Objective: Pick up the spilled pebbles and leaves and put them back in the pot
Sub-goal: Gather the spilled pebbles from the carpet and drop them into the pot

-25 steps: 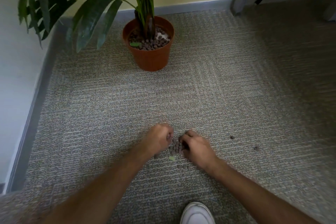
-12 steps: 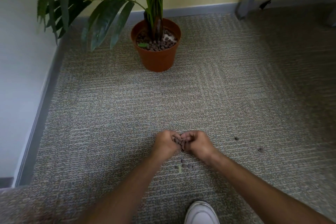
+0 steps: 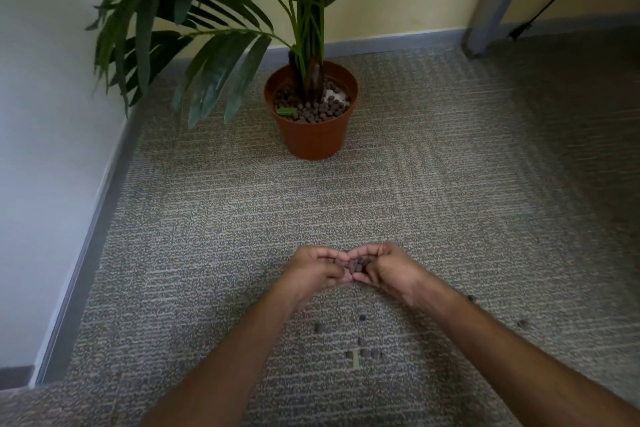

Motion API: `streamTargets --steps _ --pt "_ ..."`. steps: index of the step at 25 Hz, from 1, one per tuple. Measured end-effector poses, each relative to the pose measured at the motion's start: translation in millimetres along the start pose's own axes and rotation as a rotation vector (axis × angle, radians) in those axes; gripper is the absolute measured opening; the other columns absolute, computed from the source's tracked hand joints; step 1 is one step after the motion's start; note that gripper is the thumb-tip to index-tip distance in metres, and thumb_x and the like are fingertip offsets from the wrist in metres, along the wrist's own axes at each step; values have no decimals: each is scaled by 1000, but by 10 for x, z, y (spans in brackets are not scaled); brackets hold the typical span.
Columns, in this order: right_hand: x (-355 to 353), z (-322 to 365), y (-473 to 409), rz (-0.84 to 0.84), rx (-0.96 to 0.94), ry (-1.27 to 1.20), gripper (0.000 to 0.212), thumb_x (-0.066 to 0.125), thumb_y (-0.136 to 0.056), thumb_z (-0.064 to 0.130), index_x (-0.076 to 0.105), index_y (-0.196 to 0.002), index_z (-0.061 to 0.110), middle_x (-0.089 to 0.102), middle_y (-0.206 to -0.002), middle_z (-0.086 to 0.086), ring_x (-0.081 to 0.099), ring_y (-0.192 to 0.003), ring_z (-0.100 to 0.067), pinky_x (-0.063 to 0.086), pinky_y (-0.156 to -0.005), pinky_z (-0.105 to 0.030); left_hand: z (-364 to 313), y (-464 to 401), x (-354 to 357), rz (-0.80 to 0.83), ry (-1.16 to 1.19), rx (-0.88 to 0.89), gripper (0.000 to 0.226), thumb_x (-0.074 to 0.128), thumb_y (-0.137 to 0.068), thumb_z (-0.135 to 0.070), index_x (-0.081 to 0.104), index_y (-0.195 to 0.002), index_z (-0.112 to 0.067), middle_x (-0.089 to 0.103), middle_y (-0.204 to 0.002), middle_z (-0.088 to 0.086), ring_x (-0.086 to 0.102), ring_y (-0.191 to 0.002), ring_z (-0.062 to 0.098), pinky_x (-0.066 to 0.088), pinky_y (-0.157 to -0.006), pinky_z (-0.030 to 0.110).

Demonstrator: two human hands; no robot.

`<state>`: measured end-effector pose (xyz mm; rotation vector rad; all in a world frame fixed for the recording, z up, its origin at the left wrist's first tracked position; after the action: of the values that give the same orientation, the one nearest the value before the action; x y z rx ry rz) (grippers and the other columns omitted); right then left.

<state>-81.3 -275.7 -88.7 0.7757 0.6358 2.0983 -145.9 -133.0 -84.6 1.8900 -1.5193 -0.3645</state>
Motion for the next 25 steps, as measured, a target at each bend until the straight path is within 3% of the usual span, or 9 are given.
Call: streamTargets --steps 4,10,14,17,19,20,22,23,25 --pt "92 652 -241 3 -55 34 41 30 -85 -22 67 -94 -6 72 -94 -23 72 -81 -22 60 -66 -22 -657 -181 -79 -33 11 3 20 61 -78 17 66 -94 5 70 -99 24 72 -89 30 59 -78 30" --pt "429 1843 -678 -92 -215 -35 33 33 -91 -13 61 -80 0 64 -79 -14 63 -66 -16 54 -56 -15 -1912 -488 -119 -205 45 160 29 59 -78 18 62 -104 7 67 -100 19 69 -86 25 60 -71 25" --pt "630 2332 -834 -188 -283 -110 42 23 -89 -16 58 -78 3 65 -79 -12 63 -70 -19 54 -47 -20 -2424 -616 -157 -219 149 169 31 44 -83 24 57 -103 4 54 -102 18 60 -82 23 56 -62 25" --pt "753 2454 -850 -228 -330 -104 48 20 -89 -16 58 -67 3 64 -68 -11 62 -60 -19 47 -39 -18 -2551 -673 -221 -207 194 160 37 39 -88 21 52 -121 10 52 -102 14 57 -103 21 51 -80 24" --pt "774 2459 -840 -257 -338 -75 53 22 -88 -16 59 -57 4 63 -62 -10 62 -53 -17 44 -38 -16 -2536 -676 -274 -234 203 170 42 42 -86 21 51 -125 9 55 -99 14 55 -94 17 46 -87 22" --pt "757 2450 -842 -270 -341 -75 56 21 -87 -17 60 -53 5 64 -60 -9 61 -49 -16 43 -38 -16 -2497 -662 -293 -250 201 189 39 42 -85 22 53 -120 9 57 -94 13 54 -86 15 46 -83 23" --pt "674 2432 -857 -285 -354 -130 49 21 -84 -19 59 -61 2 66 -78 -10 57 -52 -16 42 -41 -17 -2392 -640 -315 -305 189 244 29 45 -82 22 58 -98 2 56 -79 9 52 -76 14 45 -75 23" --pt "622 2425 -858 -290 -361 -175 41 22 -84 -19 55 -70 0 64 -96 -12 56 -59 -17 42 -45 -17 -2324 -629 -331 -362 142 304 28 47 -80 22 57 -88 -3 57 -79 7 55 -80 16 48 -80 26" --pt "498 2405 -831 -273 -372 -265 36 24 -82 -20 55 -96 -8 57 -120 -19 64 -85 -29 52 -72 -22 -2125 -581 -341 -440 1 418 33 54 -78 18 61 -99 -7 63 -105 8 57 -106 21 47 -98 32"
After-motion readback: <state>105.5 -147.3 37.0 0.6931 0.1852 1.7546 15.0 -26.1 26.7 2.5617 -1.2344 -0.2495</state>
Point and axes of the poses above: each hand's wrist, its own y-axis away from the middle knuckle, its own x-axis out of the palm, z = x × y, the point moved 3 cm from there along -y, towards the middle knuckle
